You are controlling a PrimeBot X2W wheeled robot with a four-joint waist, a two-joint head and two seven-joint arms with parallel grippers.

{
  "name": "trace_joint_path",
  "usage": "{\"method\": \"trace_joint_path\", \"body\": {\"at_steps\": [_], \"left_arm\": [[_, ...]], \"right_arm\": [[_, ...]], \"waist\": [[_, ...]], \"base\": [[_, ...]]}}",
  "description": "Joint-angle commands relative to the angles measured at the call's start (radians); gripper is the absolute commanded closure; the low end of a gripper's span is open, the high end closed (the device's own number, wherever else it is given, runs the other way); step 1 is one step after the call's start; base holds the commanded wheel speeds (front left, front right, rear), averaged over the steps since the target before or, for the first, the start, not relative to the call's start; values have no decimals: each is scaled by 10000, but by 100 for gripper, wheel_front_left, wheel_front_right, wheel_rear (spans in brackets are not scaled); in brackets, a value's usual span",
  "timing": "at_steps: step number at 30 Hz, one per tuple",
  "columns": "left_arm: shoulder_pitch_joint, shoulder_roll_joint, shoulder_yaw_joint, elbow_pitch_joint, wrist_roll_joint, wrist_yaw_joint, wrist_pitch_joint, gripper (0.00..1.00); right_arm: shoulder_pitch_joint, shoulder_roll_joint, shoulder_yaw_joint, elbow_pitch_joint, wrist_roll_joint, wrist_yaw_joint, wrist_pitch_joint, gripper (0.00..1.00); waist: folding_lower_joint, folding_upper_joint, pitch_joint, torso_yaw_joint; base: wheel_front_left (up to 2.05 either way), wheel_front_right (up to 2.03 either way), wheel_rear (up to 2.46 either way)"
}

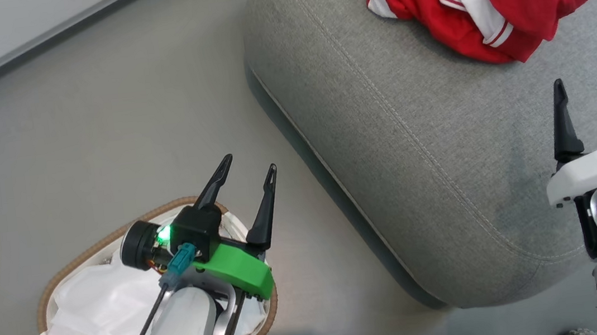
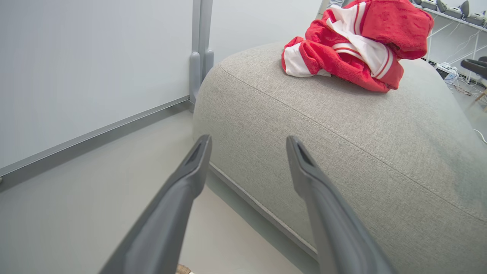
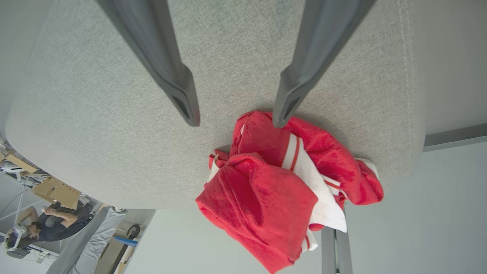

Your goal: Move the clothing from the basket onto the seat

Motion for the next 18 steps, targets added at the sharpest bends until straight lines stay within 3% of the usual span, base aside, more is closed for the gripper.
{"method": "trace_joint_path", "body": {"at_steps": [1,8,18], "left_arm": [[299,-28,177,-13,55,-22,-7,0],[1015,-193,1059,-30,251,79,-6,0],[1645,-257,2573,167,631,450,-7,0]], "right_arm": [[261,43,147,-114,98,-14,-1,0],[576,162,1139,-414,573,-14,-1,0],[591,159,2477,-438,1274,-14,-1,0]], "waist": [[-1,-1,-876,180],[-1,-1,-1646,853],[-1,-1,-2129,2335]], "base": [[0,0,0],[0,0,0],[0,0,0]]}}
